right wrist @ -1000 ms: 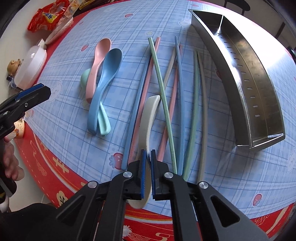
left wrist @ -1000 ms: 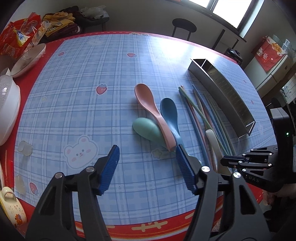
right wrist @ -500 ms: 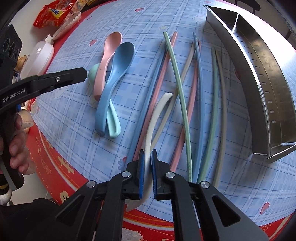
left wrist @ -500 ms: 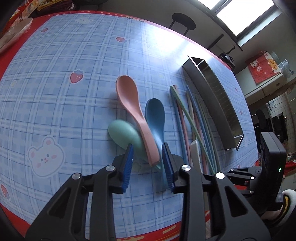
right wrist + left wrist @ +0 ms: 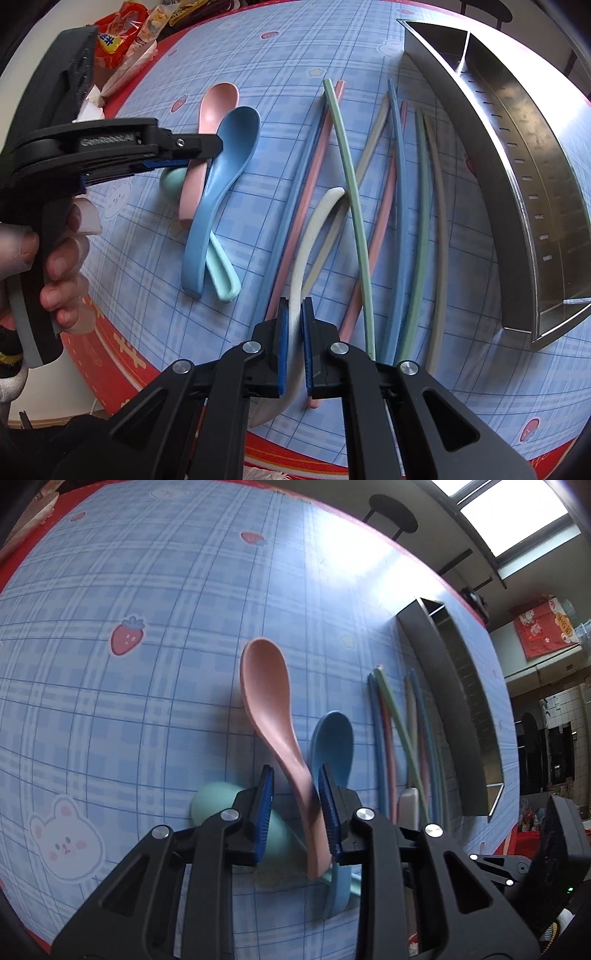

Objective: Organize utensils
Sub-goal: 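Lift the cream spoon with the right tool while the left tool grasps the pink spoon, then carry the cream spoon over the steel tray while the left tool lowers the pink spoon into it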

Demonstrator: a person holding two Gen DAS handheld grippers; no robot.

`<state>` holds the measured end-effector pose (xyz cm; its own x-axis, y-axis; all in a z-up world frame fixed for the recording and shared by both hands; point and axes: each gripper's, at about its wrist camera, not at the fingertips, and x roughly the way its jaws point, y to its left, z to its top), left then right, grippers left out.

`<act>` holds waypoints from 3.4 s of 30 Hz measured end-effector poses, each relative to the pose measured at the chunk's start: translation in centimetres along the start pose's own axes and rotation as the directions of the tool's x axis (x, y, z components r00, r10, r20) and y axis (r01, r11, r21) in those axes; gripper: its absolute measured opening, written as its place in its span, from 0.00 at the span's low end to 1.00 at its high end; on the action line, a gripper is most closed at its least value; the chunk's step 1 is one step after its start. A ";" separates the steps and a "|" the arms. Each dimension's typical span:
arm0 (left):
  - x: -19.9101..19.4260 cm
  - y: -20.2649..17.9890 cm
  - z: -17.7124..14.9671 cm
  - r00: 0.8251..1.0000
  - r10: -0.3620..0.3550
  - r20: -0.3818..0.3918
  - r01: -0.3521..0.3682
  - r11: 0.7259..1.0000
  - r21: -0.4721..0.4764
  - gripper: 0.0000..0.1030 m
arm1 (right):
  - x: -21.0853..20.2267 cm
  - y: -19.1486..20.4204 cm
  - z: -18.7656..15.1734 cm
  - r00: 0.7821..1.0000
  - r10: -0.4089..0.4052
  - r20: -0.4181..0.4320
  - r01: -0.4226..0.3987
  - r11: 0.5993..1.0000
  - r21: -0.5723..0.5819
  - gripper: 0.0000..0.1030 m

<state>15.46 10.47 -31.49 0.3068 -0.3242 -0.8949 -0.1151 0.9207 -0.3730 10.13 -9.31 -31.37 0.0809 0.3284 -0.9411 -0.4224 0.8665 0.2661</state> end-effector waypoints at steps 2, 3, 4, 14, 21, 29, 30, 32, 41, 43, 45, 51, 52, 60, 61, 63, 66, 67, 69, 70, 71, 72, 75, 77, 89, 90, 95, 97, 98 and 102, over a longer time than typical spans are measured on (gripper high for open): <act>0.7 -0.7 0.6 1.000 0.023 0.002 -0.023 0.999 0.046 0.28 | 0.0 0.2 0.1 1.000 -0.001 0.002 0.001 1.000 -0.013 0.07; 0.9 -0.8 1.0 1.000 0.022 -0.001 -0.022 0.999 0.050 0.27 | 0.0 0.1 0.1 1.000 0.003 0.002 -0.003 1.000 -0.013 0.07; 1.1 -0.8 1.2 1.000 0.018 -0.002 -0.018 0.999 0.045 0.26 | 0.0 0.0 0.1 1.000 0.009 0.002 -0.009 1.000 -0.010 0.07; 0.5 -0.8 0.9 1.000 0.003 0.009 -0.004 0.998 0.057 0.11 | -0.5 -1.0 0.4 1.000 0.016 -0.013 -0.016 1.000 -0.008 0.07; 0.0 -0.8 -0.5 0.999 0.039 0.028 -0.041 0.996 0.074 0.11 | 0.1 -0.3 0.8 1.000 0.006 -0.010 -0.006 1.000 0.010 0.07; -3.8 0.4 -1.3 0.994 0.011 0.105 -0.010 1.000 -0.013 0.11 | -0.5 -0.6 -0.1 0.999 0.044 0.030 -0.044 0.999 0.012 0.07; -4.1 0.2 -1.3 0.994 0.021 0.108 -0.021 1.000 0.006 0.11 | -0.7 -0.7 -0.1 0.998 0.051 0.035 -0.051 0.999 0.009 0.07; -4.5 0.1 -1.1 0.993 0.019 0.117 -0.020 1.000 0.014 0.11 | -1.4 -0.6 -0.3 0.998 0.053 0.046 -0.053 0.999 0.002 0.07; -6.8 0.2 -2.2 0.989 0.014 0.146 -0.013 1.000 -0.007 0.11 | -4.8 -0.5 0.3 0.989 0.055 0.137 -0.051 0.998 -0.028 0.07; -7.1 -0.3 -1.9 0.988 0.012 0.153 -0.012 1.000 -0.003 0.11 | -5.8 -1.0 0.5 0.986 0.047 0.160 -0.042 0.999 -0.033 0.07; -7.4 -1.2 -1.4 0.987 0.009 0.162 -0.011 1.000 0.011 0.11 | -7.0 -2.3 0.6 0.983 0.038 0.181 -0.035 0.999 -0.022 0.07; -8.0 -6.0 1.4 0.982 -0.039 0.185 0.028 0.998 0.060 0.11 | -10.3 -7.3 1.4 0.973 -0.032 0.228 0.032 0.999 0.005 0.07; -7.9 -7.1 1.9 0.981 -0.045 0.186 0.031 0.997 0.074 0.11 | -10.7 -8.1 1.6 0.972 -0.050 0.228 0.052 0.999 -0.002 0.07; -5.3 -14.0 5.3 0.981 -0.111 0.161 0.099 0.992 0.078 0.11 | -12.3 -14.0 2.9 0.971 -0.086 0.222 0.080 0.996 0.035 0.07; -4.6 -14.6 5.9 0.981 -0.105 0.163 0.093 0.993 0.077 0.11 | -12.3 -14.0 3.1 0.972 -0.091 0.217 0.091 0.996 0.010 0.07; -2.6 -15.6 7.0 0.985 -0.115 0.130 0.106 0.992 0.070 0.11 | -11.9 -13.8 3.6 0.977 -0.098 0.189 0.110 0.993 -0.051 0.07; 0.2 -16.1 8.3 0.987 -0.133 0.092 0.131 0.991 0.027 0.11 | -11.4 -13.7 4.4 0.983 -0.096 0.155 0.117 0.985 -0.131 0.07; 1.0 -16.1 8.6 0.987 -0.143 0.075 0.143 0.990 0.006 0.11 | -11.4 -13.7 4.7 0.984 -0.091 0.152 0.113 0.983 -0.143 0.07; 2.1 -16.0 9.0 0.986 -0.156 0.056 0.158 0.987 -0.031 0.11 | -11.3 -13.9 5.1 0.985 -0.073 0.154 0.097 0.984 -0.151 0.07; 2.7 -16.0 9.2 0.986 -0.158 0.049 0.160 0.986 -0.043 0.11 | -11.3 -14.0 5.2 0.986 -0.064 0.157 0.088 0.984 -0.153 0.07; 3.3 -16.1 9.4 0.987 -0.154 0.040 0.156 0.986 -0.056 0.11 | -11.1 -14.2 5.4 0.986 -0.059 0.154 0.084 0.984 -0.160 0.07; 3.9 -16.1 9.4 0.988 -0.151 0.030 0.152 0.986 -0.069 0.11 | -10.9 -14.2 5.6 0.987 -0.062 0.147 0.087 0.981 -0.173 0.07; 5.1 -16.3 10.0 0.987 -0.163 0.016 0.164 0.980 -0.110 0.11 | -9.8 -14.6 5.9 0.990 -0.073 0.121 0.097 0.974 -0.207 0.07; 5.7 -16.6 10.3 0.985 -0.171 0.015 0.172 0.977 -0.129 0.11 | -9.4 -15.0 6.2 0.990 -0.076 0.115 0.100 0.971 -0.216 0.07; 8.9 -17.6 11.0 0.984 -0.173 -0.037 0.154 0.943 -0.293 0.11 | -7.7 -15.2 7.0 0.995 -0.074 0.068 0.089 0.963 -0.255 0.07; 9.2 -17.4 11.4 0.985 -0.166 -0.044 0.146 0.944 -0.297 0.11 | -7.5 -15.2 7.1 0.995 -0.074 0.064 0.088 0.962 -0.258 0.07; 10.8 -18.2 12.2 0.982 -0.171 -0.080 0.141 0.945 -0.294 0.10 | -6.4 -14.8 7.2 0.995 -0.077 0.058 0.090 0.962 -0.257 0.07; 11.2 -18.5 12.4 0.980 -0.180 -0.091 0.147 0.946 -0.289 0.11 | -6.0 -15.0 7.5 0.995 -0.081 0.051 0.091 0.964 -0.249 0.07; 11.3 -18.5 12.5 0.978 -0.183 -0.098 0.149 0.947 -0.285 0.11 | -5.8 -15.1 7.6 0.996 -0.082 0.046 0.091 0.965 -0.244 0.07; 12.1 -19.1 12.8 0.974 -0.187 -0.125 0.149 0.953 -0.263 0.11 | -4.7 -15.1 7.6 0.995 -0.096 0.022 0.098 0.963 -0.250 0.07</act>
<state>33.42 -8.30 -32.03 0.2022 -0.5152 -0.8329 -0.3128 0.7719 -0.5534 23.01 -21.06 -29.38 0.1411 0.2525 -0.9573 -0.6249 0.7727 0.1117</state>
